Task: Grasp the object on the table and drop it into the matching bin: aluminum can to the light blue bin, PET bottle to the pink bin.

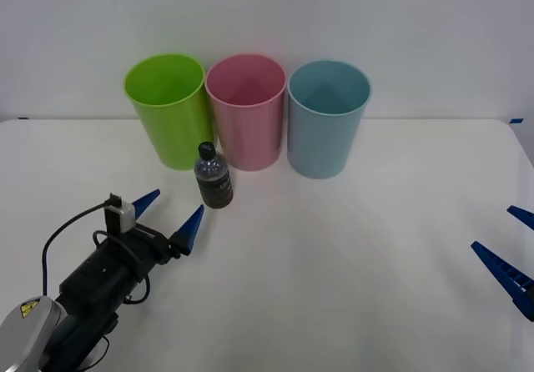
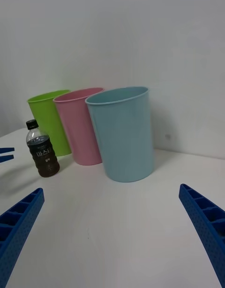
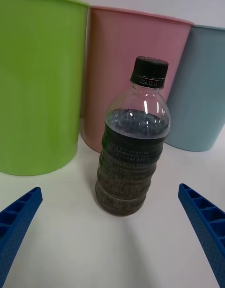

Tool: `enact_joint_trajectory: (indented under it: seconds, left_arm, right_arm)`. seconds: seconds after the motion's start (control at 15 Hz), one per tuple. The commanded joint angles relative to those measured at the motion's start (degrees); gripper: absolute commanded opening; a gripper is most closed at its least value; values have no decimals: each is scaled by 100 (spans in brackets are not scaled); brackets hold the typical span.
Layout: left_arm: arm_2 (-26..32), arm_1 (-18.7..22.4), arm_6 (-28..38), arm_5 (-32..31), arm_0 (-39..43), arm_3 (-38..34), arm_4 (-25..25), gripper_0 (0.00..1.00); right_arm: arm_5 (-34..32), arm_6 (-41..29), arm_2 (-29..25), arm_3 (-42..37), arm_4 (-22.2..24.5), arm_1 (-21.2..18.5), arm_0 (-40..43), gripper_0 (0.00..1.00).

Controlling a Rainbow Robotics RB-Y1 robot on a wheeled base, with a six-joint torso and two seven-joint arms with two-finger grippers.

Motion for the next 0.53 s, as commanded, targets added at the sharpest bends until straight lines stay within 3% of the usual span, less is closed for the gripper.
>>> enact_joint_trajectory:
  seconds: [0.07, 0.53]
  left_arm:
    - [0, -230, 30, 131, -74, 0, -258, 100]
    - [-184, -397, -23, 386, -733, 650, -345, 100]
  right_arm:
    - [0, 0, 0, 0, 0, 0, 0, 100]
    - [0, 0, 0, 0, 0, 0, 0, 100]
